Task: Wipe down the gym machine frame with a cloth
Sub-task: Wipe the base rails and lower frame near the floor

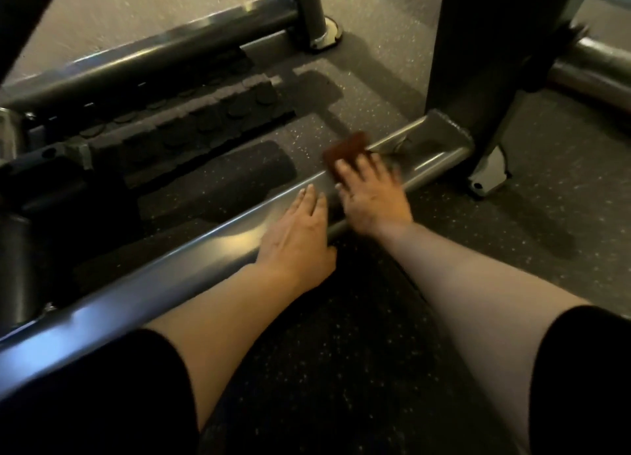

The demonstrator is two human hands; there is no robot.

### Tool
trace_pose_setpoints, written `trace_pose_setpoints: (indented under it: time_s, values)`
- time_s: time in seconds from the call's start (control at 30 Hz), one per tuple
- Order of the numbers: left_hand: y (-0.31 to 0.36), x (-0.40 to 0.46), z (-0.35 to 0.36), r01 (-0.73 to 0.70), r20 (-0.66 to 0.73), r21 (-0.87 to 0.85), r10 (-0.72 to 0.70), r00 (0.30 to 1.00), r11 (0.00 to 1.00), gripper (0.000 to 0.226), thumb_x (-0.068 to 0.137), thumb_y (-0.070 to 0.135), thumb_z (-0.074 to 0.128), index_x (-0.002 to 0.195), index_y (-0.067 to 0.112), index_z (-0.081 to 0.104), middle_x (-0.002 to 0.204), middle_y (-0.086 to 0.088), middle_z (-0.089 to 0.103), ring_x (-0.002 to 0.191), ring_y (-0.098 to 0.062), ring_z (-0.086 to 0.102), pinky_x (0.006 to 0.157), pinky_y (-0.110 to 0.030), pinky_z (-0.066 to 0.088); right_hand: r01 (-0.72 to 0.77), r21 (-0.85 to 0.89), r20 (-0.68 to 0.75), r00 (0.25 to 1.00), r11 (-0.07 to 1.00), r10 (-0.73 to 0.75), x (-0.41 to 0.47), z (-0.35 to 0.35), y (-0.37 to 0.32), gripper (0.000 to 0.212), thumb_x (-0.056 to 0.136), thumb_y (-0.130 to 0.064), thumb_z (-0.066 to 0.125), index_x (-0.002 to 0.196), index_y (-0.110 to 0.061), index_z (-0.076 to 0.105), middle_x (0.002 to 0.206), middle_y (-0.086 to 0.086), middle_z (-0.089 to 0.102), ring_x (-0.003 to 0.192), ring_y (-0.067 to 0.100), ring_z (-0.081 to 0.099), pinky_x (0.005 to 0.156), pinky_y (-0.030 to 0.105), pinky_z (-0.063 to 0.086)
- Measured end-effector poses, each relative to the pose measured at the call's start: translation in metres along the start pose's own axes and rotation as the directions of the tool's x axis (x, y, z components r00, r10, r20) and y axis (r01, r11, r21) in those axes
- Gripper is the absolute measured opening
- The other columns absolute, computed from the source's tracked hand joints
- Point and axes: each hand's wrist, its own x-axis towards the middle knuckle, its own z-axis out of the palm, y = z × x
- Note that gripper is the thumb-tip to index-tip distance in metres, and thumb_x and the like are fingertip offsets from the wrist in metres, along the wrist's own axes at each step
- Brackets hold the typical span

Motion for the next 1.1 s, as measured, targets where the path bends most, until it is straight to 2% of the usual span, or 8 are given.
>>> trace_pose_setpoints:
  time_s: [0.13, 0.33, 0.47, 0.63, 0.8, 0.97, 1.03, 1.1]
  values:
    - [0.025, 0.035, 0.007, 0.058, 0.123, -0.039, -0.052, 0.991, 0.998, 0.089, 0.092, 0.032, 0.06, 0.154, 0.013, 0.0, 0.163, -0.009, -0.005, 0.15, -0.02, 0.001, 0.119, -0.035, 0.01, 0.205, -0.046, 0.059, 0.978, 0.978, -0.202, 0.005, -0.007, 0.03, 0.051, 0.104, -0.045, 0.021, 0.153, -0.038, 0.01, 0.164, -0.006, -0.002, 0.15, 0.015, -0.008, 0.12, 0.049, -0.011]
    - [0.038, 0.035, 0.023, 0.085, 0.067, 0.141, -0.095, 0.993, 0.986, 0.089, 0.092, 0.034, 0.059, 0.154, 0.007, 0.0, 0.162, -0.013, -0.005, 0.15, -0.025, 0.0, 0.121, -0.04, 0.01, -0.051, -0.052, -0.103, 0.994, 0.997, 0.046, 0.038, -0.039, 0.125, 0.053, 0.104, -0.044, 0.022, 0.155, -0.031, 0.012, 0.164, 0.003, 0.007, 0.15, 0.021, 0.003, 0.121, 0.044, -0.001]
    - [0.046, 0.031, 0.027, 0.127, 0.034, 0.136, -0.133, 0.99, 0.982, 0.088, 0.093, 0.031, 0.057, 0.153, 0.008, -0.003, 0.162, -0.013, -0.007, 0.15, -0.024, -0.004, 0.122, -0.043, 0.013, -0.123, 0.025, -0.267, 0.955, 0.992, 0.126, 0.046, -0.025, 0.112, 0.053, 0.103, -0.041, 0.027, 0.153, -0.025, 0.022, 0.16, 0.008, 0.021, 0.148, 0.027, 0.015, 0.12, 0.044, 0.014]
    - [0.048, 0.035, 0.024, 0.157, 0.027, 0.167, -0.164, 0.986, 0.973, 0.084, 0.093, 0.028, 0.057, 0.154, 0.01, 0.002, 0.162, -0.011, -0.002, 0.15, -0.023, 0.002, 0.121, -0.041, 0.015, 0.27, -0.018, -0.254, 0.93, 0.963, -0.265, 0.043, -0.009, 0.09, 0.046, 0.102, -0.039, 0.035, 0.146, -0.027, 0.039, 0.154, 0.006, 0.035, 0.144, 0.026, 0.028, 0.118, 0.043, 0.021]
    - [0.051, 0.04, 0.02, 0.179, 0.011, 0.246, -0.187, 0.982, 0.953, 0.076, 0.094, 0.029, 0.054, 0.153, 0.01, 0.011, 0.162, -0.011, 0.011, 0.149, -0.022, 0.013, 0.121, -0.04, 0.008, -0.099, -0.09, -0.516, 0.856, 0.991, 0.039, 0.052, -0.016, 0.135, 0.046, 0.1, -0.035, 0.035, 0.14, -0.015, 0.048, 0.142, 0.013, 0.048, 0.133, 0.031, 0.038, 0.109, 0.047, 0.031]
    - [0.062, 0.044, 0.017, 0.229, -0.018, 0.25, -0.233, 0.972, 0.941, 0.067, 0.092, 0.029, 0.057, 0.148, 0.009, 0.028, 0.156, -0.013, 0.029, 0.144, -0.024, 0.028, 0.12, -0.037, 0.013, 0.049, 0.026, -0.529, 0.848, 0.998, -0.028, 0.031, -0.007, 0.101, 0.033, 0.095, -0.025, 0.045, 0.123, -0.015, 0.061, 0.124, 0.01, 0.062, 0.115, 0.031, 0.048, 0.094, 0.043, 0.037]
    - [0.064, 0.048, 0.019, 0.239, -0.137, 0.107, -0.224, 0.965, 0.965, 0.039, 0.093, 0.028, 0.057, 0.129, 0.016, 0.049, 0.128, -0.004, 0.055, 0.119, -0.019, 0.053, 0.107, -0.03, 0.039, 0.144, 0.024, -0.536, 0.837, 0.989, -0.109, 0.023, -0.001, 0.088, 0.031, 0.092, -0.02, 0.048, 0.118, -0.014, 0.065, 0.121, 0.011, 0.064, 0.109, 0.03, 0.051, 0.09, 0.04, 0.039]
    - [0.069, 0.059, 0.018, 0.213, -0.277, -0.212, -0.268, 0.923, 0.954, 0.015, 0.097, 0.027, 0.054, 0.111, 0.024, 0.055, 0.097, 0.014, 0.055, 0.087, 0.002, 0.054, 0.073, -0.012, 0.042, 0.195, 0.102, -0.53, 0.841, 0.975, -0.113, 0.022, 0.004, 0.079, 0.03, 0.091, -0.018, 0.049, 0.114, -0.013, 0.067, 0.118, 0.009, 0.066, 0.107, 0.028, 0.052, 0.092, 0.038, 0.039]
